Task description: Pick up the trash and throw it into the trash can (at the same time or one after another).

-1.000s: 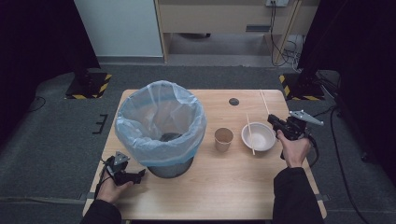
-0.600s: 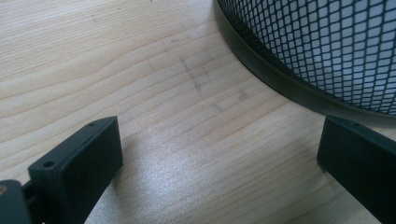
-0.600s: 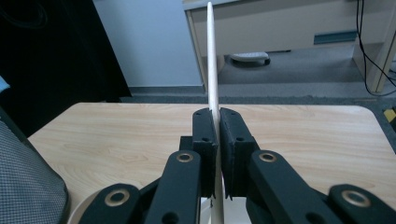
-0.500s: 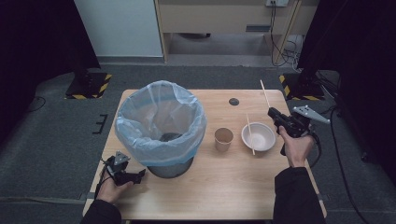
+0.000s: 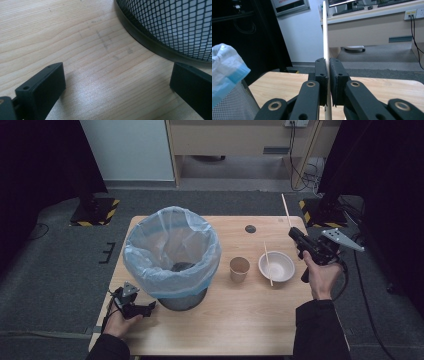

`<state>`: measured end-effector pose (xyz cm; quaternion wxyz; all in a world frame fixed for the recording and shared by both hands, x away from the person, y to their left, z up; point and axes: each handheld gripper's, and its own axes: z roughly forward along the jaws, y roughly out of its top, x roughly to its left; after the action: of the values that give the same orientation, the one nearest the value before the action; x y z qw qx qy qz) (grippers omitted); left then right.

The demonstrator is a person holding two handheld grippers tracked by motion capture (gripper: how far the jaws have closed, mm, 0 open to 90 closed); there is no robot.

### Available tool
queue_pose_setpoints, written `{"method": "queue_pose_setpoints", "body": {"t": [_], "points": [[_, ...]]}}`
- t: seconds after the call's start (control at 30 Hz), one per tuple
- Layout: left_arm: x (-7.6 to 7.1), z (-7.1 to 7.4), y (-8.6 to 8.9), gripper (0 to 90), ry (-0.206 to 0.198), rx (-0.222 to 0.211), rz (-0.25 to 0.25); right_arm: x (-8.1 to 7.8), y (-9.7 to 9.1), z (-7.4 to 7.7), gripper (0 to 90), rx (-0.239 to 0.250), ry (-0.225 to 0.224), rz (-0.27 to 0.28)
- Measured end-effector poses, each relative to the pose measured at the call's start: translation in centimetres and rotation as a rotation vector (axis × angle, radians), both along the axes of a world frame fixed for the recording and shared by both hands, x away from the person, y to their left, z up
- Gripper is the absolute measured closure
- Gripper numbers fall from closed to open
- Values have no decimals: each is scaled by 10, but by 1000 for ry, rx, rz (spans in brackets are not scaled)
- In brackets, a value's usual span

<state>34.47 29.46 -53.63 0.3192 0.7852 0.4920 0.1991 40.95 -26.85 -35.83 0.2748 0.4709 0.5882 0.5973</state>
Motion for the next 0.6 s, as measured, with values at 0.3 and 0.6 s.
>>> {"method": "queue_pose_setpoints", "body": {"t": [0.3, 0.6], "points": [[0, 0, 0, 0, 0, 0, 0, -6, 4, 18, 859, 23, -60, 35], [0, 0, 0, 0, 0, 0, 0, -7, 18, 40, 859, 27, -125, 92]]}}
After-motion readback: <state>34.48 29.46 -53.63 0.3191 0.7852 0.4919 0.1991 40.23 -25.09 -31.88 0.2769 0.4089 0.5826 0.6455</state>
